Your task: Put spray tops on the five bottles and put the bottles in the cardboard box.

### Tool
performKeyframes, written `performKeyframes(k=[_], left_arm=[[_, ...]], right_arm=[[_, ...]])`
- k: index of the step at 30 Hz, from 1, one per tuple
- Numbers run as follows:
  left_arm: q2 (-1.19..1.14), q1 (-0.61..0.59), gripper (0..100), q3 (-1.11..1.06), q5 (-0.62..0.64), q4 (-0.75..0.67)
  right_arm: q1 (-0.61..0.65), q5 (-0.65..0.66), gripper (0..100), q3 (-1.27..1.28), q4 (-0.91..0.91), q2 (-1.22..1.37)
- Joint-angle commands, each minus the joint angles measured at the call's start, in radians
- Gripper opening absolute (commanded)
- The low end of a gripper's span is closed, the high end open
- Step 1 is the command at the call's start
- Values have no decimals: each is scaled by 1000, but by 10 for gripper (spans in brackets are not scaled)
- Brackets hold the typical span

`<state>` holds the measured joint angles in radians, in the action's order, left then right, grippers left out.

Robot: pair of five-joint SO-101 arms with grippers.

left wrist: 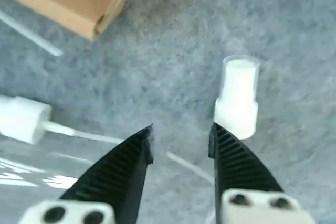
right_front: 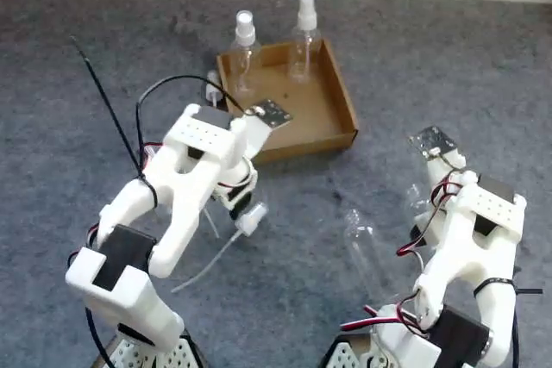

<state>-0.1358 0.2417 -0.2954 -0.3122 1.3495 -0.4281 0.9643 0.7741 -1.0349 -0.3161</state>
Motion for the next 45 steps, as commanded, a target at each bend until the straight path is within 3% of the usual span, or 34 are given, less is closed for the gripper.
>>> performKeyframes(k=[1,8,14,21,28,32,38,45], left_arm=[[28,-5,161,90,-60,28],[101,117,161,44,-44,51],[88,174,161,-64,-3,-97],[-4,157,159,-113,-2,-230],[21,165,1,-111,-6,-244],[131,165,3,-111,-2,-190],[346,162,3,-70,78,-48],[622,157,3,-64,149,60]], right_arm=[[-4,5,2,-7,7,-19],[-10,9,2,-7,13,-19],[-21,6,2,25,113,-4],[-42,5,3,65,200,54],[-45,5,7,61,199,58],[-45,5,12,62,197,58],[-67,5,121,59,197,58],[-67,3,128,61,196,56]])
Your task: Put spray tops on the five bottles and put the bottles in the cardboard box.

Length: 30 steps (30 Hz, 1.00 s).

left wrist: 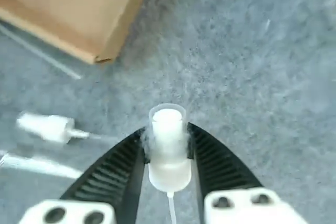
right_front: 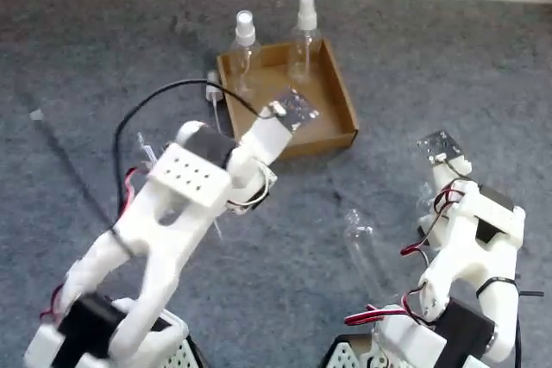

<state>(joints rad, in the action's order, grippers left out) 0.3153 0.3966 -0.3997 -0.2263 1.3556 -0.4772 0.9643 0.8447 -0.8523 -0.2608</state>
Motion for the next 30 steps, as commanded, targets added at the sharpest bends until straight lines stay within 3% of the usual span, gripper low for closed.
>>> performKeyframes(k=[1,7,13,17,21,30], left_arm=[[211,2,3,35,71,71],[394,-71,3,-93,75,86],[509,-180,3,-289,77,-41],[550,-186,3,-357,77,-58],[558,-183,3,-369,77,-69],[559,-186,3,-421,77,-121]], right_arm=[[-18,3,128,-12,5,1],[-16,2,132,-15,-94,1],[-10,-35,265,-15,-93,1],[16,-44,275,-48,-99,1],[36,-166,275,-179,-101,5],[156,-175,275,-329,-217,87]])
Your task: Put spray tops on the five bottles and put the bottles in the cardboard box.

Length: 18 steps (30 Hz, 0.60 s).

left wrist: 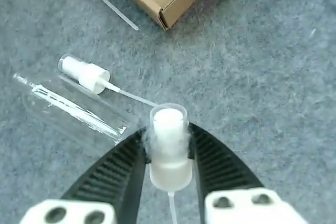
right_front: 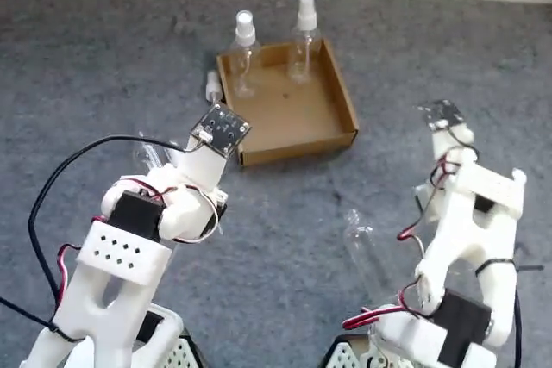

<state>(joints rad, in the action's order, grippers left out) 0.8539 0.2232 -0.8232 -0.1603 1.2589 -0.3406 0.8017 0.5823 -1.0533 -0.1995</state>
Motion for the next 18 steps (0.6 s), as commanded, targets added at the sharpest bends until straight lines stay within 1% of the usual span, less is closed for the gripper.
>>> performKeyframes(k=[1,5,8,12,14,18], left_arm=[[21,-15,3,2,11,-25],[21,-12,3,-1,11,-26],[21,-10,3,-1,11,-26],[21,-10,3,-1,11,-26],[21,-10,3,-1,11,-26],[21,-10,3,-1,11,-26]], right_arm=[[5,-12,275,-70,-15,50],[-54,-17,275,-157,-21,153],[-97,-14,275,-237,-81,220],[-104,-12,272,-312,-116,286],[-101,-12,238,-325,-117,312],[-102,-17,134,-328,-117,349]])
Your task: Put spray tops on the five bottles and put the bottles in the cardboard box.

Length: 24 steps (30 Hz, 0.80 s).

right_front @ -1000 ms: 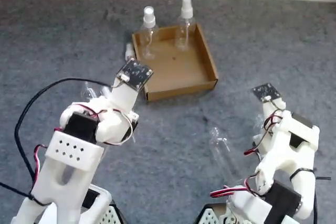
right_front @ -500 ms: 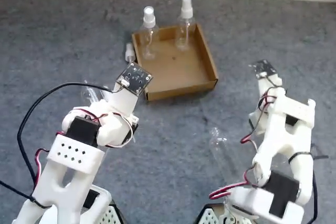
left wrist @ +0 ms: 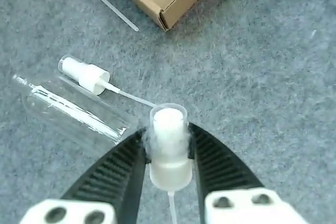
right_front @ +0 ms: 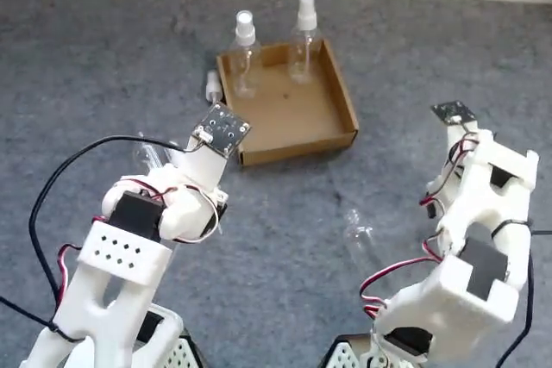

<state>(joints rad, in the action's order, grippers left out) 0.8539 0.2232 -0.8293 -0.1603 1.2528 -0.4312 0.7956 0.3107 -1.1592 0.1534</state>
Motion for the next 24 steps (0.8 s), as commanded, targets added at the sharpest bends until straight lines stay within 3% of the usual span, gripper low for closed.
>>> performKeyframes(k=[1,8,12,19,24], left_arm=[[21,-10,3,5,11,-20],[21,-10,3,5,11,-20],[21,-13,3,5,11,-20],[22,-24,3,28,18,-20],[22,-177,3,214,109,-20]], right_arm=[[-15,-11,111,-59,-12,-1],[7,-21,3,-127,-19,-67],[87,-127,3,-180,-93,-229],[423,-230,3,-68,-61,-590],[694,-293,3,168,125,-874]])
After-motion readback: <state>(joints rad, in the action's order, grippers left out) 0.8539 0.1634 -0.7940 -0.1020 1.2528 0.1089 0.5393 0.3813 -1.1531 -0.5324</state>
